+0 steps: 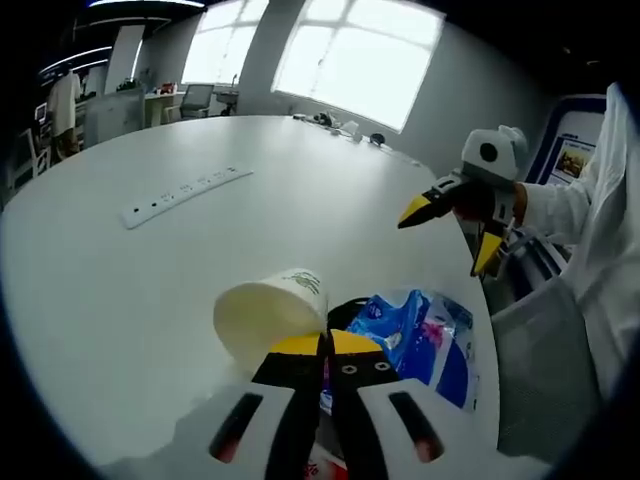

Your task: Arrange the tabletop items into an orderly group along one side of the table until the central work area is clear of visible clutter.

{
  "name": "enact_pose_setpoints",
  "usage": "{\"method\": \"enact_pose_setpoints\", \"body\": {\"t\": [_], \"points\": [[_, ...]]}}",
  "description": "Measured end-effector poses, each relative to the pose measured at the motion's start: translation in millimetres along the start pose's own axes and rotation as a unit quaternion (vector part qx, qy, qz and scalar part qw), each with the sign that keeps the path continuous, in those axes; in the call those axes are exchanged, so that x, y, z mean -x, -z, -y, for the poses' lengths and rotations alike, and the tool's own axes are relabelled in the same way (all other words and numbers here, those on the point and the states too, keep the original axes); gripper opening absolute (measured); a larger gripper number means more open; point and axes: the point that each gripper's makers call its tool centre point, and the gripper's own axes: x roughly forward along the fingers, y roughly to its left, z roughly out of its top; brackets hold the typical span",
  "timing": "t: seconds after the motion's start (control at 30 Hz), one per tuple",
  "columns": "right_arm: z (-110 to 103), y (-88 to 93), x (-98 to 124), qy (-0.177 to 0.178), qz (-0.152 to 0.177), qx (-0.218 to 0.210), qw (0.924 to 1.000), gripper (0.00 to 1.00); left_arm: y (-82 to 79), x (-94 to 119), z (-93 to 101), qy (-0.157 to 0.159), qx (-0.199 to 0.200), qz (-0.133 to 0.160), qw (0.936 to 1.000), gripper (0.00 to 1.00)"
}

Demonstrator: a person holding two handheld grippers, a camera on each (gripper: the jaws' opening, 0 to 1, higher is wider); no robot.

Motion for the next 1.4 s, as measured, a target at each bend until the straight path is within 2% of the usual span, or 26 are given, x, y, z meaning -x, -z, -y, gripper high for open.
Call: {"method": "enact_pose_setpoints", "body": {"t": [0.43, 0.87, 1.1, 1.4], "points": [[-4, -7.7, -2, -0.005, 0.008, 0.007, 0.9999, 0.55, -15.7, 17, 5.2, -0.009, -0.021, 0.004, 0.9997, 0.0], [-8, -21.4, 0, -0.002, 0.018, 0.018, 0.9997, 0.54, -40.7, 35, 17.8, -0.007, -0.069, -0.018, 0.9974, 0.0], [-6, -33.6, 3, 0.002, 0.027, 0.028, 0.9992, 0.54, -54.5, 44, 21.1, -0.006, -0.133, -0.06, 0.9892, 0.0], [0, -45.6, 8, 0.006, 0.039, 0.036, 0.9986, 0.53, -72.5, 50, 24.7, -0.007, -0.202, -0.105, 0.9737, 0.0]]}}
